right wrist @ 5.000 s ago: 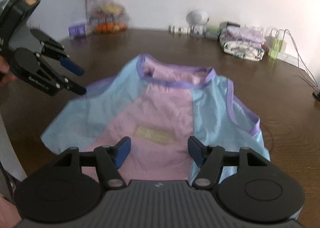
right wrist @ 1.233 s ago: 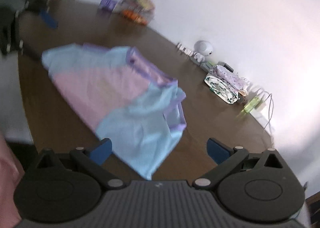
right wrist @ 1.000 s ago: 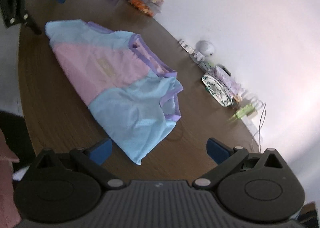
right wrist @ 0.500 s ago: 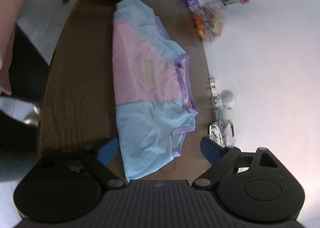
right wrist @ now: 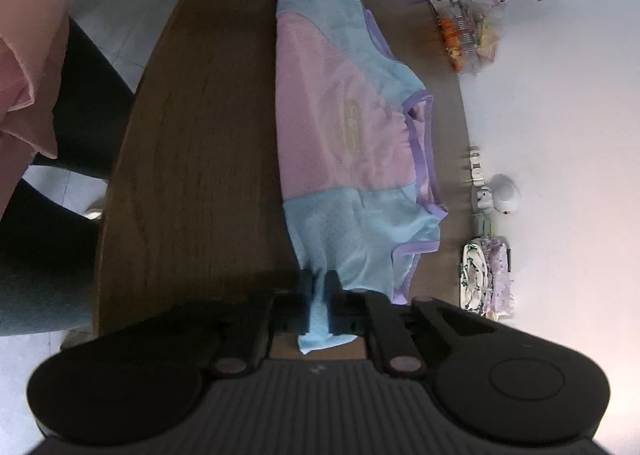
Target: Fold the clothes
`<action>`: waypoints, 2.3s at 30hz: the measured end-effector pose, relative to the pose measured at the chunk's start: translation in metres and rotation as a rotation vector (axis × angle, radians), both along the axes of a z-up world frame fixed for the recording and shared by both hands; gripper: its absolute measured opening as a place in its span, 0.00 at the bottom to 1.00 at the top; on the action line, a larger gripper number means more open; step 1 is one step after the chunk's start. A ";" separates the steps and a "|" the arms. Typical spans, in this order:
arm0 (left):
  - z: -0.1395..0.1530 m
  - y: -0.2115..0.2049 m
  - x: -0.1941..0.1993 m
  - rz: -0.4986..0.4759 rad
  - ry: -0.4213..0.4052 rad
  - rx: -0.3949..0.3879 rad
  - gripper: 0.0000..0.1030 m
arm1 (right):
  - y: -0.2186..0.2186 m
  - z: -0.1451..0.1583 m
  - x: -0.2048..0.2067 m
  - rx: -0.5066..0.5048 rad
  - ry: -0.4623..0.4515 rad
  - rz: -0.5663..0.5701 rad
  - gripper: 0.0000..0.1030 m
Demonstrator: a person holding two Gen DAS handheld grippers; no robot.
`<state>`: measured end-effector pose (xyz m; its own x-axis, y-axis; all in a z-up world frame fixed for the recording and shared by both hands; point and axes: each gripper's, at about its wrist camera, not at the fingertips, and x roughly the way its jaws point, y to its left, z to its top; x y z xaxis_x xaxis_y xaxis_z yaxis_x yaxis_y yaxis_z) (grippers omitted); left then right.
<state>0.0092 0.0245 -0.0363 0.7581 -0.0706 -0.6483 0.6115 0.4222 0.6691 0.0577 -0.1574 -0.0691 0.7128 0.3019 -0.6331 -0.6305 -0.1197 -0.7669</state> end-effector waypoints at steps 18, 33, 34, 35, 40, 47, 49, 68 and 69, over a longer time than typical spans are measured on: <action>-0.002 -0.082 0.044 0.034 -0.035 -0.153 0.57 | -0.001 0.058 0.012 0.249 0.044 -0.097 0.03; -0.003 -0.111 0.078 0.079 0.051 -0.267 0.04 | -0.017 0.024 0.002 0.288 0.058 -0.079 0.52; -0.002 -0.110 0.079 0.084 0.060 -0.279 0.04 | -0.017 0.021 0.001 0.303 0.055 -0.075 0.55; -0.001 -0.109 0.080 0.088 0.069 -0.289 0.04 | -0.016 0.019 0.001 0.316 0.058 -0.076 0.55; 0.001 -0.104 0.085 0.100 0.095 -0.323 0.04 | -0.006 0.012 0.010 0.336 0.032 -0.086 0.55; -0.001 -0.093 0.073 0.134 0.045 -0.321 0.14 | -0.011 0.004 0.037 0.271 0.048 -0.174 0.04; -0.005 -0.089 0.065 0.143 -0.003 -0.278 0.18 | -0.014 0.002 0.036 0.272 0.038 -0.185 0.03; -0.018 0.013 0.005 0.239 -0.124 -0.023 0.18 | -0.020 0.003 0.009 0.294 0.037 -0.220 0.03; -0.018 0.015 0.004 0.226 -0.125 -0.015 0.18 | -0.019 0.003 0.008 0.293 0.038 -0.222 0.03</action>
